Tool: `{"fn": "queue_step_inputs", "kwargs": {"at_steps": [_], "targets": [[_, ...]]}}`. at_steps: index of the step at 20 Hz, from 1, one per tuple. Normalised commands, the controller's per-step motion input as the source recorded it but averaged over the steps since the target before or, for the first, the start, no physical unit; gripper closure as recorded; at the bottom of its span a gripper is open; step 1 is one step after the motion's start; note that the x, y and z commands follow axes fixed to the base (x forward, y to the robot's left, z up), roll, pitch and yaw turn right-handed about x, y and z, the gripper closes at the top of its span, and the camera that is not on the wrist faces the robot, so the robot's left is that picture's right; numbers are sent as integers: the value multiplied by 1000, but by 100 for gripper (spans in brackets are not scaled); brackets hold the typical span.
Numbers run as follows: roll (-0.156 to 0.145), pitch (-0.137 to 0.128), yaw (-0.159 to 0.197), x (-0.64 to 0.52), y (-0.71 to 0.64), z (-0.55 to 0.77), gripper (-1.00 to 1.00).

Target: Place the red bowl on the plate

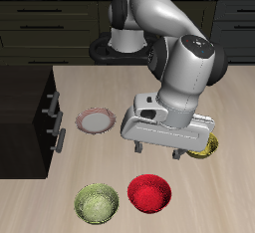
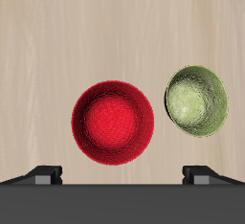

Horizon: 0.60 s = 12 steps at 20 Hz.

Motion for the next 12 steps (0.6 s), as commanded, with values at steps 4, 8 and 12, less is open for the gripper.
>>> {"fn": "queue_step_inputs", "kwargs": {"at_steps": [4,8,12], "targets": [[-33,30,-12,26,-85,-276,-100],[-22,36,-15,31,-118,-266,-100],[-21,29,-7,11,-98,-235,-100]]}}
